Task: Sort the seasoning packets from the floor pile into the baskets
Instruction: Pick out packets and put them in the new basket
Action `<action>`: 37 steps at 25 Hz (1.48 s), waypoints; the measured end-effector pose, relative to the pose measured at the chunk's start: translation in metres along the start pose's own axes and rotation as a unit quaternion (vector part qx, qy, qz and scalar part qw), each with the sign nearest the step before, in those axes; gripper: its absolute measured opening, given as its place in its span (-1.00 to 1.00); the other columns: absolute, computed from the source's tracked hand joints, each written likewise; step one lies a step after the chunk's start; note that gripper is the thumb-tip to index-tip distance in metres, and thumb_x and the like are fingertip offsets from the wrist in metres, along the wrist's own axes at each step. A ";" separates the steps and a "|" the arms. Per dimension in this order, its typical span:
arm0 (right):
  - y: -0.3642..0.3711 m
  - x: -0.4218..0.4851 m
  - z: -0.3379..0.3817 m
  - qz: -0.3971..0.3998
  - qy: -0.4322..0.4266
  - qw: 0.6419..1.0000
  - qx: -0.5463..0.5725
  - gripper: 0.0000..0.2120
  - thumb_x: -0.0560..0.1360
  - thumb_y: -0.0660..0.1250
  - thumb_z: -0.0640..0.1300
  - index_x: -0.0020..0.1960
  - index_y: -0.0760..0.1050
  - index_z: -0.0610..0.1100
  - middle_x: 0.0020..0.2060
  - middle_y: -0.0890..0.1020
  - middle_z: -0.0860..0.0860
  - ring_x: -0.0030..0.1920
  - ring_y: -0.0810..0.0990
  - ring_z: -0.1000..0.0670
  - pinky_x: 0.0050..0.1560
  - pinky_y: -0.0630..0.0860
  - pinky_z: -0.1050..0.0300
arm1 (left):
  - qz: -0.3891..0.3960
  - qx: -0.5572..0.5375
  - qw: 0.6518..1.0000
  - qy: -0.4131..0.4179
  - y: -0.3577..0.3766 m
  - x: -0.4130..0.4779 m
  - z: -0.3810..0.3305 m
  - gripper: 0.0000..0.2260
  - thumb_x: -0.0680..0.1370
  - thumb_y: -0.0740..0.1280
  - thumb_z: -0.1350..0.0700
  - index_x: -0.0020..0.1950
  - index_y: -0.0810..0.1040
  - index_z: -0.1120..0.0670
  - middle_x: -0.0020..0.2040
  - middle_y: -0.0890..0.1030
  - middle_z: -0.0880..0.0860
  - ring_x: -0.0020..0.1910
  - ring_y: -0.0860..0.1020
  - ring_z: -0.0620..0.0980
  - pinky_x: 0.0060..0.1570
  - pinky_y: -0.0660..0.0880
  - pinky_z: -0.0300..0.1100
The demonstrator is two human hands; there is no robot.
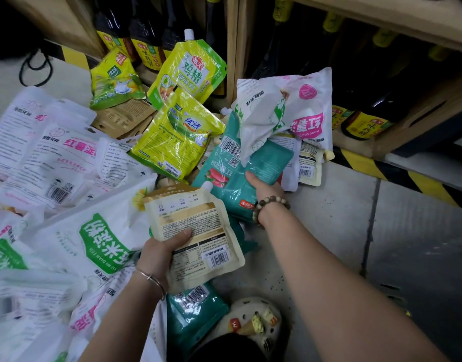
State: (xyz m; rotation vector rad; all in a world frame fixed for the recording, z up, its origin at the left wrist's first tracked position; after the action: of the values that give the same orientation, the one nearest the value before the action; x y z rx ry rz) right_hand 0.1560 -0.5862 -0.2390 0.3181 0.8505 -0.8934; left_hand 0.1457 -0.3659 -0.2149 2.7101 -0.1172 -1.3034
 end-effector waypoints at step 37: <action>-0.194 -0.319 0.141 -0.184 -0.461 0.865 0.071 -0.82 0.49 0.35 -0.18 -0.25 0.42 -0.03 -0.39 0.55 0.09 -0.43 0.49 0.28 -0.43 0.39 0.33 | 0.199 0.081 0.935 0.282 0.118 -0.255 -0.167 -0.80 0.46 0.31 0.24 0.07 0.57 0.10 -0.13 0.70 0.04 -0.20 0.67 0.00 -0.36 0.58 -0.18</action>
State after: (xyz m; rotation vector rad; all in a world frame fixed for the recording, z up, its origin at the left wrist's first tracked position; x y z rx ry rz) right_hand -0.0318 -0.6076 0.1126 -0.1715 -0.0640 -1.3027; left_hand 0.1156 -0.4356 0.1031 2.8605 -0.6897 -0.4011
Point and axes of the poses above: each hand's wrist, its own x-axis towards the middle knuckle, its own y-axis out of the palm, z = x × y, the point moved 1 cm from there along x, towards the middle knuckle
